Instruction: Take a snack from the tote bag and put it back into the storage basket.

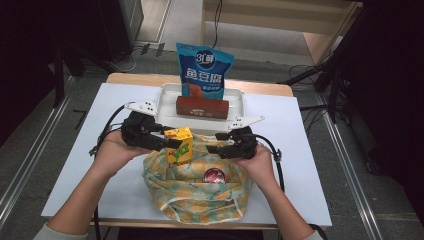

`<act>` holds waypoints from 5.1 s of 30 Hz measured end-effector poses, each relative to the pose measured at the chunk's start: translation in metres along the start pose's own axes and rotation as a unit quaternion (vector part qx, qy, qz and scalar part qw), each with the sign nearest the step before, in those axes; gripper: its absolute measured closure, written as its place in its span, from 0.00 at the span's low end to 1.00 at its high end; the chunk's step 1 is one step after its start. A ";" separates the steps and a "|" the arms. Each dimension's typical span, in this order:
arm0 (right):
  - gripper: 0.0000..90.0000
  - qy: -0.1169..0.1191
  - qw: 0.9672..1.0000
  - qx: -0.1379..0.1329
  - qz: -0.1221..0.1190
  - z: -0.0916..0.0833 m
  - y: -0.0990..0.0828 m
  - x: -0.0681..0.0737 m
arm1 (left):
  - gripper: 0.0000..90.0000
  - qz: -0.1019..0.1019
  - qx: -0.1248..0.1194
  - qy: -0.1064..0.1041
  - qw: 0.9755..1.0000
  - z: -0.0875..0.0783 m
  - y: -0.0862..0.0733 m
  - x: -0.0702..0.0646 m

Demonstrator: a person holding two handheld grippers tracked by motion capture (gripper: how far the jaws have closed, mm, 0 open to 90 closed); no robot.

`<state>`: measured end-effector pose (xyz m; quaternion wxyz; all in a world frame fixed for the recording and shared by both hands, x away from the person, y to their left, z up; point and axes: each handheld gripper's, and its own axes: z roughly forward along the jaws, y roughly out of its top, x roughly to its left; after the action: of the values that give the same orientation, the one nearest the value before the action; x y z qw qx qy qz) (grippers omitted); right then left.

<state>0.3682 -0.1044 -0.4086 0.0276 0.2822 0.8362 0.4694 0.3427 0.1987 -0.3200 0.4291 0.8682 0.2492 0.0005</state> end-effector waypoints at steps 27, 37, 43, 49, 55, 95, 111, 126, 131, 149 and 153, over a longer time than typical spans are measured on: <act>0.43 0.004 1.000 -0.002 -0.004 -0.001 0.001 0.003 | 0.57 -0.016 -0.022 0.021 0.999 -0.015 0.025 0.026; 0.43 0.005 1.000 -0.002 -0.005 0.000 0.000 0.004 | 0.57 -0.020 -0.030 0.029 0.999 -0.018 0.028 0.036; 0.42 0.006 1.000 -0.001 -0.006 0.001 0.001 0.004 | 0.57 -0.020 -0.027 0.039 0.999 -0.016 0.027 0.043; 0.42 0.005 1.000 -0.006 0.000 -0.002 0.000 0.004 | 0.57 -0.017 -0.031 0.050 0.998 -0.015 0.024 0.051; 0.42 0.003 1.000 -0.004 0.002 -0.003 -0.001 0.005 | 0.57 -0.021 -0.040 0.059 0.997 -0.013 0.022 0.060; 0.42 -0.005 1.000 0.001 0.009 -0.005 -0.010 0.008 | 0.57 -0.042 -0.050 0.103 0.993 0.013 0.020 0.109; 0.42 -0.007 1.000 0.001 0.009 -0.006 -0.011 0.008 | 0.57 -0.043 -0.054 0.119 0.991 0.019 0.012 0.124; 0.42 -0.006 1.000 0.003 0.009 -0.006 -0.012 0.008 | 0.57 -0.034 -0.057 0.133 0.989 0.031 0.006 0.131; 0.42 -0.006 1.000 0.003 0.009 -0.006 -0.012 0.009 | 0.57 -0.036 -0.058 0.133 0.989 0.033 0.004 0.134; 0.42 -0.002 1.000 0.005 0.005 -0.004 -0.012 0.010 | 0.57 -0.052 -0.053 0.142 0.987 0.044 -0.013 0.146; 0.42 -0.002 1.000 0.007 0.006 -0.004 -0.012 0.010 | 0.57 -0.053 -0.048 0.137 0.988 0.047 -0.015 0.146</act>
<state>0.3533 -0.1077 -0.4142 0.0248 0.2885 0.8375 0.4634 0.4743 0.2349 -0.3918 0.4318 0.8236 0.3512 0.1088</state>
